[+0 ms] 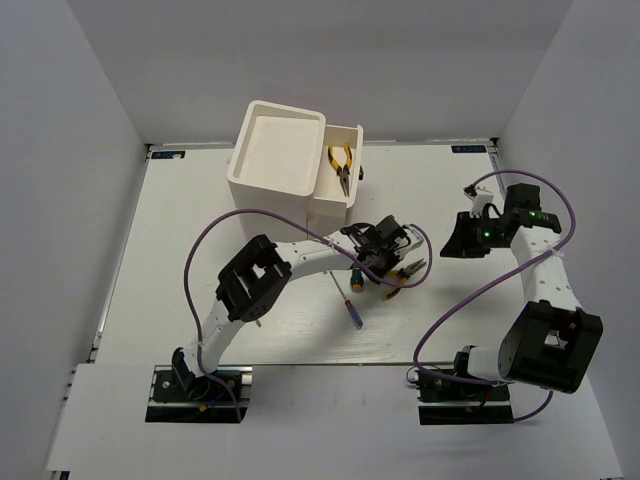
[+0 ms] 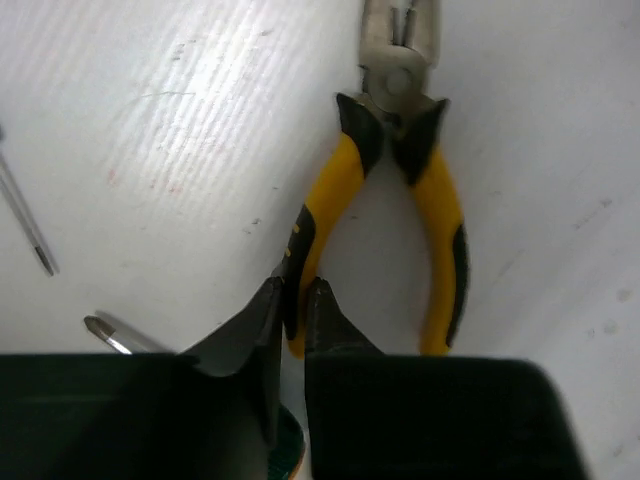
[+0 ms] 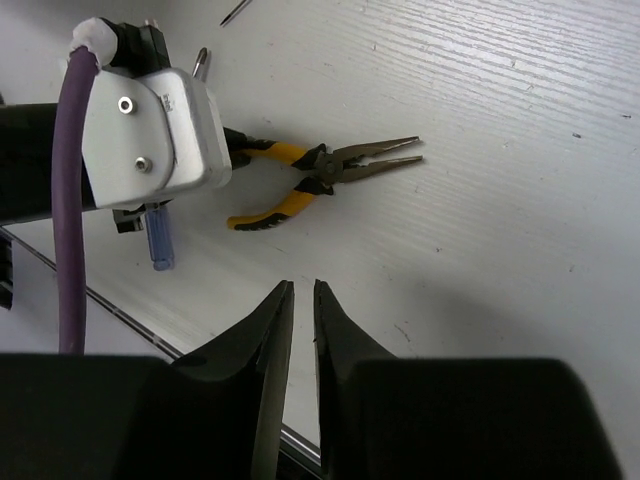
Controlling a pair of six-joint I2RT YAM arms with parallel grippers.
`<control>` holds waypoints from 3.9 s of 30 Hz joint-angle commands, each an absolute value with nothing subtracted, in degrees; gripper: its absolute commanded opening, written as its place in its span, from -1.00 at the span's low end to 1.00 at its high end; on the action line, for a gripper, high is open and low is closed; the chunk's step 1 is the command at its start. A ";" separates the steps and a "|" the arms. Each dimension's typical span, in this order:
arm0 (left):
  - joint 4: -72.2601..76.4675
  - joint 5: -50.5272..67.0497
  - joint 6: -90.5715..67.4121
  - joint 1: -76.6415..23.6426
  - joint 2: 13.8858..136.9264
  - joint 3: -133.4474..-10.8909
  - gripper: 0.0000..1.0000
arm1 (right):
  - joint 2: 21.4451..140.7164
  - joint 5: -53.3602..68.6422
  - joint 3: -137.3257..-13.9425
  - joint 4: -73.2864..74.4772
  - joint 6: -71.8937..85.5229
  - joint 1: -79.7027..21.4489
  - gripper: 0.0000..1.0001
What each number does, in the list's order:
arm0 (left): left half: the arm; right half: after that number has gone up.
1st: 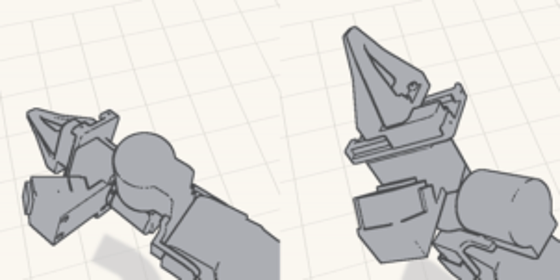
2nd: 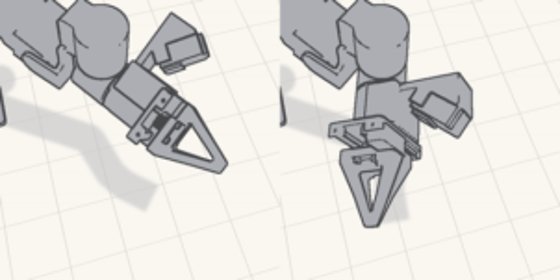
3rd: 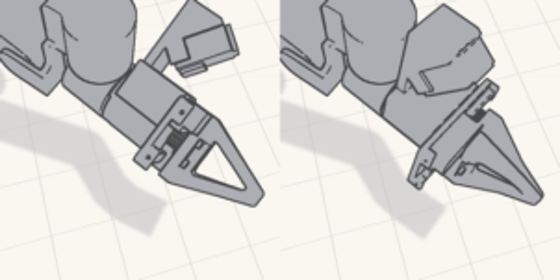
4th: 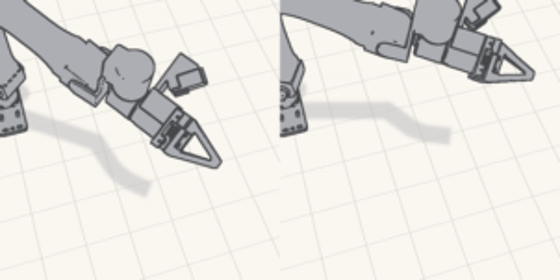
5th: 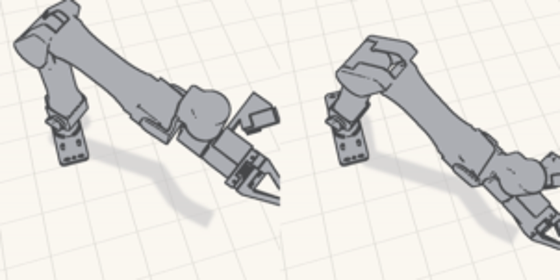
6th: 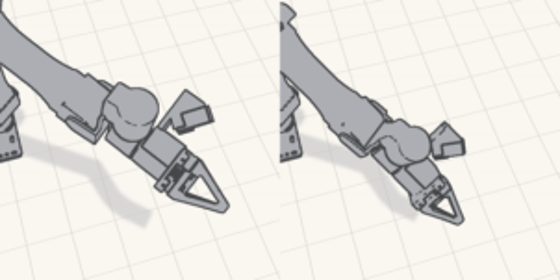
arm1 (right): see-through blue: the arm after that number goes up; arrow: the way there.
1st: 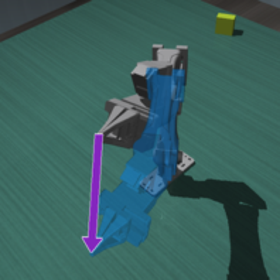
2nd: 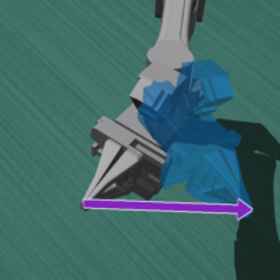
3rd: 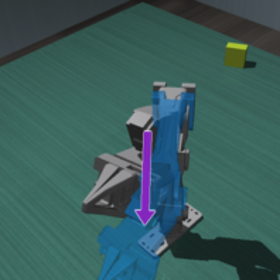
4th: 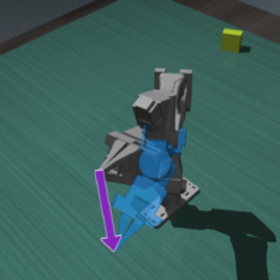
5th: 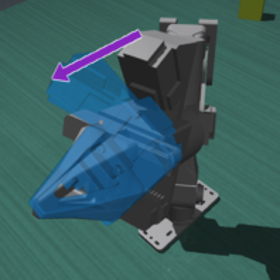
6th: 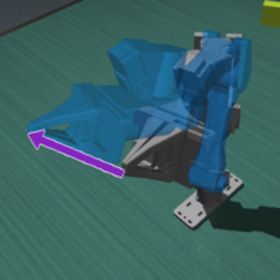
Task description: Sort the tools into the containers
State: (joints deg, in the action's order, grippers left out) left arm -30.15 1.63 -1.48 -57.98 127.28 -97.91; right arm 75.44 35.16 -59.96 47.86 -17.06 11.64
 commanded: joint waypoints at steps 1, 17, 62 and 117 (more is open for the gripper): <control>-33.22 -0.09 -1.23 -58.62 128.32 -99.66 -0.81 | 74.09 37.44 -59.68 46.50 -16.08 12.30 -0.60; -40.43 -19.49 0.26 -58.54 118.22 -129.81 -1.00 | 72.69 35.33 -58.89 41.75 -13.10 15.12 -0.48; -36.21 -48.16 4.22 -47.02 117.16 -122.95 0.06 | 75.85 43.94 -58.36 37.80 -12.13 15.29 -0.19; -31.29 33.31 -18.90 -1.67 100.90 -89.91 -0.04 | 127.09 35.15 -123.49 30.32 -10.20 -26.18 -1.00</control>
State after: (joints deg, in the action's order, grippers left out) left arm -30.11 23.81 -17.63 1.34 104.57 -91.13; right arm 126.17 26.48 -120.77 32.95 -12.23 -19.68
